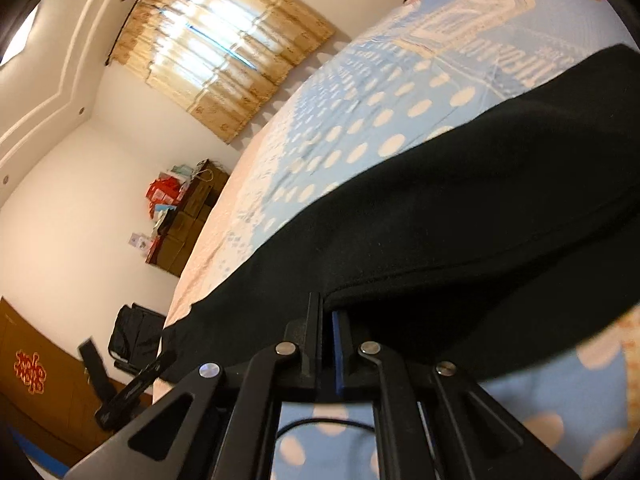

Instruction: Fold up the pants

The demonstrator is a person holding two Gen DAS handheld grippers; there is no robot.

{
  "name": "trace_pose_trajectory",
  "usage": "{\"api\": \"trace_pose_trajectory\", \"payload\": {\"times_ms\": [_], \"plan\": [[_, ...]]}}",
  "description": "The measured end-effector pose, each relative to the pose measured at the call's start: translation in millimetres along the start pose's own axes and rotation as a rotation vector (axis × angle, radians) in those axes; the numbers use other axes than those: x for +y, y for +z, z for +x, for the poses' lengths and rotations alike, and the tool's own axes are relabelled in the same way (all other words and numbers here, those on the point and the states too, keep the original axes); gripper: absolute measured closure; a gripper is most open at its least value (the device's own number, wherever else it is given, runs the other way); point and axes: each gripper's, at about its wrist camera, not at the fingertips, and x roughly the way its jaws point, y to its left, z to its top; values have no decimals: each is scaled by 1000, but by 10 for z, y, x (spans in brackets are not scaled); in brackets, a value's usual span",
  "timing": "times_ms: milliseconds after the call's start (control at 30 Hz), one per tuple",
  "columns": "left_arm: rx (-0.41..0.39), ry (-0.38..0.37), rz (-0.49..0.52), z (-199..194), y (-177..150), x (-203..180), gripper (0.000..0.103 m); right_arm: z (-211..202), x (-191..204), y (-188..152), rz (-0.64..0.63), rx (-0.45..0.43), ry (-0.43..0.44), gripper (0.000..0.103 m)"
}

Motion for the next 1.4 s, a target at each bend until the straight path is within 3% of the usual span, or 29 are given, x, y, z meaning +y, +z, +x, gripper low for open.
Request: {"api": "trace_pose_trajectory", "payload": {"times_ms": [300, 500, 567, 633, 700, 767, 867, 1000, 1100, 1300, 1400], "plan": [[4, -45, 38, -13, 17, -164, 0, 55, -285, -335, 71, 79, -54, 99], [46, -72, 134, 103, -110, -542, 0, 72, -224, -342, 2, 67, -70, 97], [68, -62, 156, 183, -157, -618, 0, 29, -203, -313, 21, 97, -45, 86], [87, -45, 166, 260, -183, -656, 0, -145, -250, -254, 46, 97, -12, 58], [122, -27, 164, 363, -211, -666, 0, -437, -305, -166, 43, 33, -6, 54], [136, -21, 158, 405, -226, -654, 0, -818, -377, -17, 11, -76, -87, 54], [129, -14, 179, 395, -230, -676, 0, -1386, -633, 238, -34, -241, -354, 54], [133, -13, 180, 385, -231, -670, 0, -1673, -959, 438, -91, -290, -556, 55], [140, -7, 178, 387, -230, -679, 0, -1679, -1185, 512, -93, -275, -593, 55], [151, 7, 171, 410, -216, -702, 0, -1307, -1396, 634, -132, -173, -635, 56], [156, 10, 169, 414, -210, -702, 0, -1127, -1525, 744, -90, -95, -635, 66]]}}
